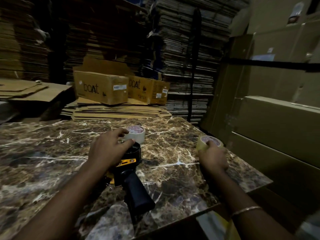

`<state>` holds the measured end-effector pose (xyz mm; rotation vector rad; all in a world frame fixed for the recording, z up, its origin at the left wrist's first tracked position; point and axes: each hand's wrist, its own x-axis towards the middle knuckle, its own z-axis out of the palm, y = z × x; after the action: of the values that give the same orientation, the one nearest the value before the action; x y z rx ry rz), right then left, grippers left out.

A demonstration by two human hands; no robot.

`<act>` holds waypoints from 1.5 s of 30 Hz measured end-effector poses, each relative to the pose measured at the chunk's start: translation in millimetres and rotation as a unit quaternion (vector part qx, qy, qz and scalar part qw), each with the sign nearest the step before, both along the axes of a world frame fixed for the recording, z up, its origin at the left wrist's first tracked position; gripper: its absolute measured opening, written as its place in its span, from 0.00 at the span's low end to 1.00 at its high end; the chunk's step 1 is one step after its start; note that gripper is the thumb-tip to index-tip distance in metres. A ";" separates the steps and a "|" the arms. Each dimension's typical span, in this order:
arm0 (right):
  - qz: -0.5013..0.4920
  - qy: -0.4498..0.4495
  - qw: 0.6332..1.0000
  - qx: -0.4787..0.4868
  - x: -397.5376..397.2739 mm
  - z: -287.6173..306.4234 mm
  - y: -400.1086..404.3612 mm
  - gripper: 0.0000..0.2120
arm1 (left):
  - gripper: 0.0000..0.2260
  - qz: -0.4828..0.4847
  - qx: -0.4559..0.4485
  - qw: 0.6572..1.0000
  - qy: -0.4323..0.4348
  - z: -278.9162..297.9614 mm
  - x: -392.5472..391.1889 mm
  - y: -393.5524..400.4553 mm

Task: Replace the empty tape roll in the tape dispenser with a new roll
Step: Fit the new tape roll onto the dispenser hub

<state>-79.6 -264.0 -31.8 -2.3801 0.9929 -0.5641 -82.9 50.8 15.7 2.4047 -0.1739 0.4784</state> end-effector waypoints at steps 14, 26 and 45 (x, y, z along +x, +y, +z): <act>0.247 -0.167 0.954 -0.040 11.5 1.5 27.0 0.19 | 0.19 -0.003 -0.133 0.991 -0.015 -4.0 10.3 3.1; 0.507 -0.285 0.810 -0.072 47.0 42.6 107.3 0.15 | 0.21 -0.084 -0.464 0.878 0.076 5.2 31.1 25.7; 0.573 -0.358 0.734 0.066 75.8 12.6 149.4 0.17 | 0.14 -0.047 -0.433 0.900 0.022 -2.6 42.5 37.3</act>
<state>-3.8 -114.6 -19.2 -1.8458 -0.7493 -0.7264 -40.4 88.1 13.1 1.5190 -0.0366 0.3493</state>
